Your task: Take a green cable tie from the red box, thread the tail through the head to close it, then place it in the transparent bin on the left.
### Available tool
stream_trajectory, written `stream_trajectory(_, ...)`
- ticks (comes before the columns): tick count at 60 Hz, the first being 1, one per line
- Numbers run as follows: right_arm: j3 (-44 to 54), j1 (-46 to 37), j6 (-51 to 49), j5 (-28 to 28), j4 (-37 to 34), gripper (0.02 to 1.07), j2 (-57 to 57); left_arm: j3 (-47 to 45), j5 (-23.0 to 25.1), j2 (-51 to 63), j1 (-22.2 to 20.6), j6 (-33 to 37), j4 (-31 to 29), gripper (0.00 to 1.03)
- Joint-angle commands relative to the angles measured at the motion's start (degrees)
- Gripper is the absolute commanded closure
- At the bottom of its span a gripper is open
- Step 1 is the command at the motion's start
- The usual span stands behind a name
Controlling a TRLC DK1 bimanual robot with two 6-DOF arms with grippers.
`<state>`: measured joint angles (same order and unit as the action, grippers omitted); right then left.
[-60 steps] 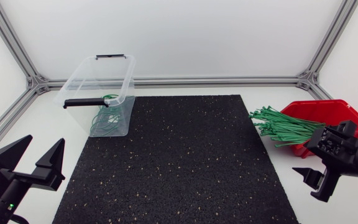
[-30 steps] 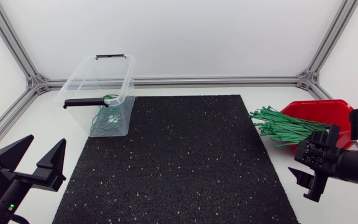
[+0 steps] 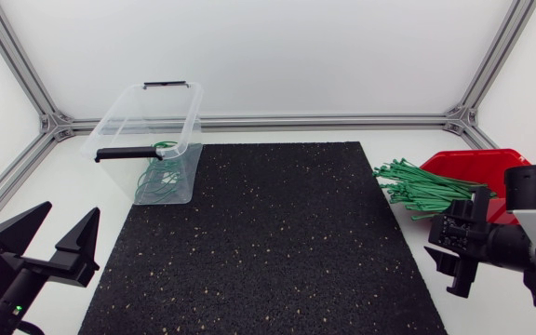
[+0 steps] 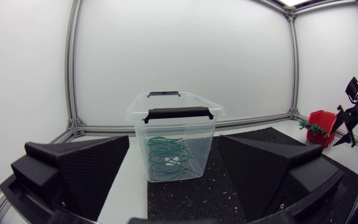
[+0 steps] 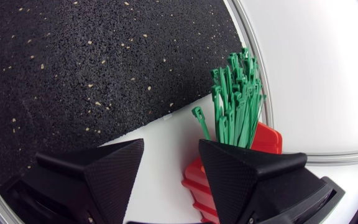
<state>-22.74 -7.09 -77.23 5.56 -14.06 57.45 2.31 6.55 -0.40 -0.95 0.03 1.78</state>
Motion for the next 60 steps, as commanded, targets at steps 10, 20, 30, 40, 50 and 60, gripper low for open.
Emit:
stream_trajectory(10,1.3,1.8,-2.1,-1.6,3.6,0.47,3.2,-2.5,-0.3,-0.1,-0.8,0.6,-0.3,0.03)
stream_trajectory(20,0.2,1.9,-2.5,-2.0,5.9,0.47,6.7,-2.5,-0.3,-0.1,-1.2,0.5,-0.3,0.03)
stream_trajectory(30,-0.4,1.8,-3.5,-2.5,8.1,0.47,9.0,-2.5,-0.3,-0.1,-1.5,0.2,-0.3,0.03)
stream_trajectory(40,-0.5,1.9,-3.9,-2.8,6.2,0.47,5.7,-2.5,-0.3,-0.1,-2.1,0.2,-0.3,0.03)
stream_trajectory(50,-1.5,2.0,-3.9,-2.6,3.0,0.47,3.2,-2.5,-0.3,-0.1,-3.0,0.1,-0.3,0.03)
stream_trajectory(60,-2.0,2.0,-3.9,-2.6,3.1,0.47,3.3,-2.5,-0.3,-0.1,-3.6,0.1,-0.3,0.03)
